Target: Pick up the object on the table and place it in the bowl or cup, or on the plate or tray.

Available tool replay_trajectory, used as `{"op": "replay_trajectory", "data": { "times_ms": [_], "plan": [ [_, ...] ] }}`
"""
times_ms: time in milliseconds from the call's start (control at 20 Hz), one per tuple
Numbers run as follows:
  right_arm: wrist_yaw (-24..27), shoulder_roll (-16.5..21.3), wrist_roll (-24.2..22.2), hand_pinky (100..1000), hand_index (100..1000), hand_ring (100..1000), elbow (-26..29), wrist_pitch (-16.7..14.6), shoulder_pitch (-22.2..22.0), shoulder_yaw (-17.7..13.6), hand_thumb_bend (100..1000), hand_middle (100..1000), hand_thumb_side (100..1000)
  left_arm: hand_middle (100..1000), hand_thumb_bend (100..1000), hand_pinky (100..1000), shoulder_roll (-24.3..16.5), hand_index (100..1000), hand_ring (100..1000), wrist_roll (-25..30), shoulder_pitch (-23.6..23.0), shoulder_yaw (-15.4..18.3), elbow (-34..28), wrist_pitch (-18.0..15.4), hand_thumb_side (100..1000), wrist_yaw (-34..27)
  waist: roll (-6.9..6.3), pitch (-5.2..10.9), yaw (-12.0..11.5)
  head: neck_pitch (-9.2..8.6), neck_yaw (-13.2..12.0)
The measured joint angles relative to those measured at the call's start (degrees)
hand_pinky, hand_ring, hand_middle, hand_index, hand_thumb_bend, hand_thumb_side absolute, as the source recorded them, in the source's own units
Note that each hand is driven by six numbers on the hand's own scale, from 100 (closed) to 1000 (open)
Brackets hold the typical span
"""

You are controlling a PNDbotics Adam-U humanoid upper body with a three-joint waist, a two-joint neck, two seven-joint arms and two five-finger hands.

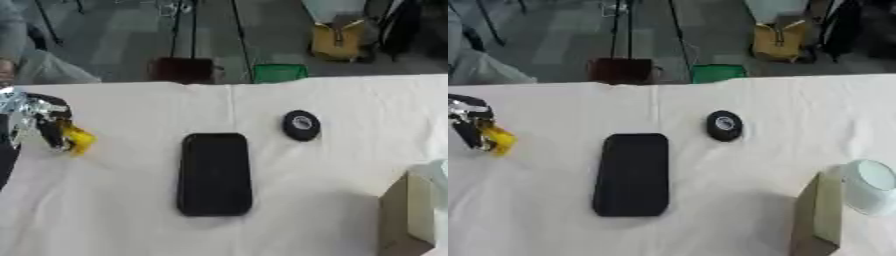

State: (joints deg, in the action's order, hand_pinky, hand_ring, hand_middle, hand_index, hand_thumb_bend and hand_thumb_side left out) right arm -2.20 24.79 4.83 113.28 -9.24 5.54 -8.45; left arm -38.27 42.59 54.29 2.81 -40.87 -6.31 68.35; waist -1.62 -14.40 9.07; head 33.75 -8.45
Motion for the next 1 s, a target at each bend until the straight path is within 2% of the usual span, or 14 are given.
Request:
{"op": "replay_trajectory", "data": {
  "times_ms": [150,200,250,400,700,1000],
  "plan": [
    [0.04,0.01,0.01,575,854,553,0.00,0.00,-0.01,0.00,614,769,496,390,100,664,0.00,530,432,0.10,-0.31,-0.17,-1.93,-0.18,190,-3.12,0.00,0.20,-0.04,0.00,0.01],
    [0.06,0.01,0.01,576,854,554,0.00,0.00,0.00,0.00,614,769,495,359,100,619,0.00,520,393,0.16,-0.34,-0.25,-2.30,-0.20,220,-3.78,0.05,0.21,-0.01,0.00,-0.04],
    [0.13,0.01,-0.02,576,854,554,0.00,0.00,0.05,0.03,614,769,495,359,100,619,0.02,520,393,0.10,-0.28,-0.50,-2.87,-0.31,220,-4.39,0.27,0.44,0.29,0.01,-0.27],
    [0.44,0.01,-0.17,576,854,555,0.00,0.09,0.05,0.04,614,770,495,357,100,612,2.07,528,389,-1.35,2.73,-2.44,-5.80,-1.79,224,-6.55,0.86,1.15,0.62,0.01,-0.60],
    [0.75,0.04,-0.16,577,855,556,0.00,0.08,-0.02,0.01,614,770,495,383,100,619,8.61,552,415,-5.56,4.19,-9.47,-14.45,-6.89,212,-11.90,0.79,1.26,0.06,0.01,-0.20],
    [1.15,0.11,-0.44,577,855,556,0.00,-0.07,0.16,0.04,614,770,494,404,100,623,13.65,571,438,-2.98,3.43,-18.14,-23.52,-12.43,215,-17.46,0.70,1.62,0.74,0.01,-0.24]
  ]
}}
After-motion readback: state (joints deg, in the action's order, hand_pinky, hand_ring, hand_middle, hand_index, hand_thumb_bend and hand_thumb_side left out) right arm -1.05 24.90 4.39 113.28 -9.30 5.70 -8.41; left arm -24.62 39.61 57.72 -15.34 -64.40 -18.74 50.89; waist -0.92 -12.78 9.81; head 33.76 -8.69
